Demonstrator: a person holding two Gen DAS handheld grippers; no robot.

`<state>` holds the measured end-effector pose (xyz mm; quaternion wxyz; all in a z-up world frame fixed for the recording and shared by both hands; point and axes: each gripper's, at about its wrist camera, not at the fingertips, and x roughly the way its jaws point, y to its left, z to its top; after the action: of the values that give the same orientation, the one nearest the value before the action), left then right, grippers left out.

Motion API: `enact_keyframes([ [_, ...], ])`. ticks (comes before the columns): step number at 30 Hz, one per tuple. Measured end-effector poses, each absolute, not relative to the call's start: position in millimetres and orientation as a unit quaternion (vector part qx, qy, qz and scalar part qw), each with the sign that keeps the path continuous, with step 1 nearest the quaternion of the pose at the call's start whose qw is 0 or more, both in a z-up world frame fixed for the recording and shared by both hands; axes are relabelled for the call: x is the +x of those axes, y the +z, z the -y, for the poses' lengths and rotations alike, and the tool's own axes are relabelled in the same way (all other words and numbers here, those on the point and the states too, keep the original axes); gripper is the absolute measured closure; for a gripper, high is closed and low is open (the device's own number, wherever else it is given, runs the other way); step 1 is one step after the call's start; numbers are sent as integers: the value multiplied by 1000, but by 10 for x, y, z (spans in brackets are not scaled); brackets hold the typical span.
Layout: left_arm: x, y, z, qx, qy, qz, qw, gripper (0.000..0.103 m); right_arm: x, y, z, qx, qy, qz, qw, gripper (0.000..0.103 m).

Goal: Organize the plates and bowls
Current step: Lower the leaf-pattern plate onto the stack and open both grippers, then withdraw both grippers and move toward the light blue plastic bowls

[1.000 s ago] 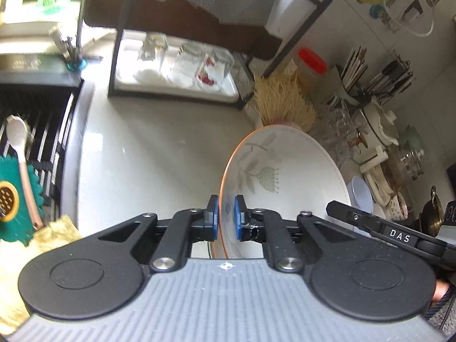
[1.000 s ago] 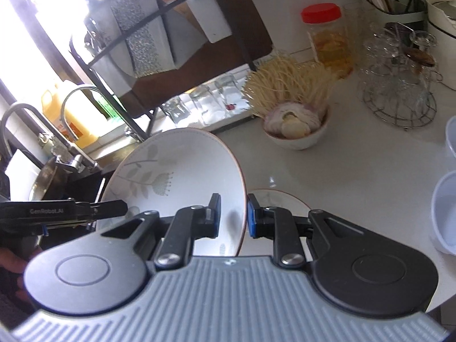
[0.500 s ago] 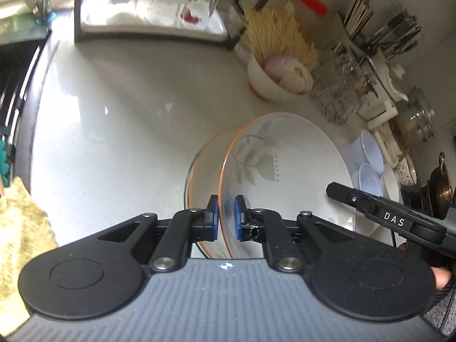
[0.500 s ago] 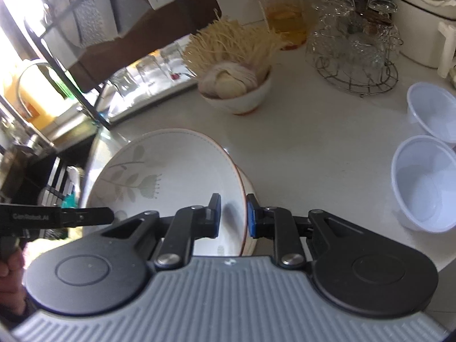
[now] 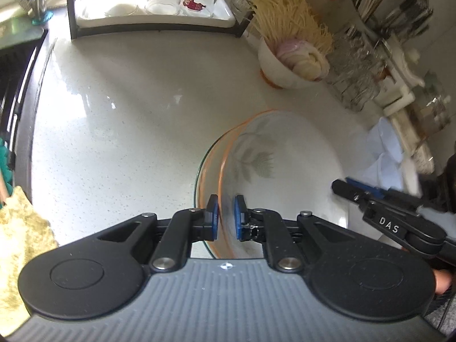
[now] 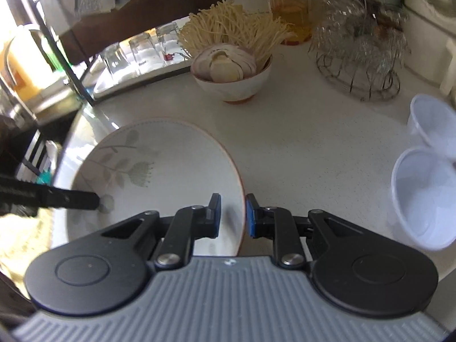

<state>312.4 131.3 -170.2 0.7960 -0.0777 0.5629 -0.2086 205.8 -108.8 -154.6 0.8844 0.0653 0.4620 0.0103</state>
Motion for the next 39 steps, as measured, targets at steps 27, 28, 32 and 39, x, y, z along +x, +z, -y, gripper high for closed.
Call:
enact_keyframes([
  [27, 3098, -1693, -1312, -103, -222, -589, 770, 73, 2125, -1709, 912, 88, 37, -500, 861, 90],
  [28, 3092, -1688, -1319, -104, -222, -591, 768, 72, 2119, -1703, 922, 90, 37, -499, 861, 90],
  [32, 3046, -1605, -1334, -84, -211, -582, 781, 59, 2089, -1631, 948, 94, 33, -490, 866, 90],
  [39, 2992, -1361, -1437, -90, -209, -550, 804, 59, 2013, -1349, 980, 102, 35, -455, 884, 90],
])
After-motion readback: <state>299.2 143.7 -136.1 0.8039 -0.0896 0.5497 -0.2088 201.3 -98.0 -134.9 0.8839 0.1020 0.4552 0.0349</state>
